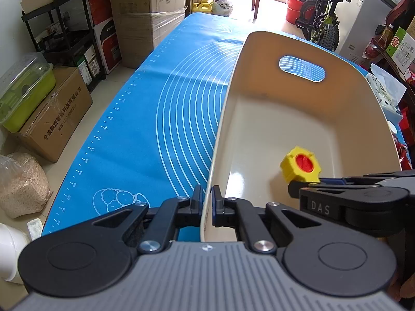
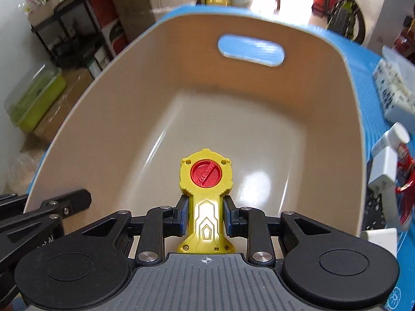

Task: Organize rigid objects
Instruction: 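Carry the yellow toy into the bin with the right tool and release it, then move the right tool to the white charger plug and grasp it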

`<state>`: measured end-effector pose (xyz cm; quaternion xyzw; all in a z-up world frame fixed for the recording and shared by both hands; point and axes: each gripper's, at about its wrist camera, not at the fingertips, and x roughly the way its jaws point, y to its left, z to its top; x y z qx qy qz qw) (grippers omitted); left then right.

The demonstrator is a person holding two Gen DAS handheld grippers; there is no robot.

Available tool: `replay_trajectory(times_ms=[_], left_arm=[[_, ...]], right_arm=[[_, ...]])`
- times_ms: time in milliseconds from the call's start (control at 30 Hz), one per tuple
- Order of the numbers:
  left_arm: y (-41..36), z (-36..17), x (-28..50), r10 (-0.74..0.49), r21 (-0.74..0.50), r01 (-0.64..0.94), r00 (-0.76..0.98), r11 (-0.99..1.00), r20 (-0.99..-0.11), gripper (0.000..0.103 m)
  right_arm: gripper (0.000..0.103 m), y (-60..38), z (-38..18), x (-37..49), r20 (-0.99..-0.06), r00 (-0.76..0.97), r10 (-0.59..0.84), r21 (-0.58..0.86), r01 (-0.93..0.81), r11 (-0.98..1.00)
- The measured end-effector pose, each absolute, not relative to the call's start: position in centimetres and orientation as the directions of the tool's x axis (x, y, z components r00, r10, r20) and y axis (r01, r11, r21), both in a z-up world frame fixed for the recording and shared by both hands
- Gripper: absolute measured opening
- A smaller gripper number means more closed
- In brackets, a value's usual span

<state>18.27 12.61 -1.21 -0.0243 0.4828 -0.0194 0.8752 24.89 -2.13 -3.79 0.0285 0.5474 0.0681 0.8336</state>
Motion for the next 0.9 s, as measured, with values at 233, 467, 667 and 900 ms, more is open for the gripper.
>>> replay_trajectory(times_ms=[233, 467, 667, 900], left_arm=[[12.7, -1.2, 18.3, -0.06, -0.068, 0.004, 0.533, 0.998, -0.844, 0.008], [12.7, -1.2, 18.4, -0.061, -0.07, 0.002, 0.532, 0.998, -0.844, 0.008], [12.7, -1.2, 18.4, -0.06, -0.07, 0.0, 0.532, 0.998, -0.845, 0.008], [12.7, -1.2, 18.4, -0.057, -0.07, -0.005, 0.532, 0.998, -0.845, 0.009]], right_arm=[[0.05, -2.1, -3.5, 24.8, -0.909, 0.395, 0.135, 0.119, -0.065, 0.991], [0.062, -4.3, 0.7, 22.5, -0.849, 0.502, 0.167, 0.162, -0.053, 0.985], [0.073, -7.2, 5.3, 20.7, -0.782, 0.61, 0.13, 0.147, -0.022, 0.989], [0.078, -12.3, 6.4, 19.2, -0.749, 0.662, 0.043, 0.131, 0.084, 0.988]])
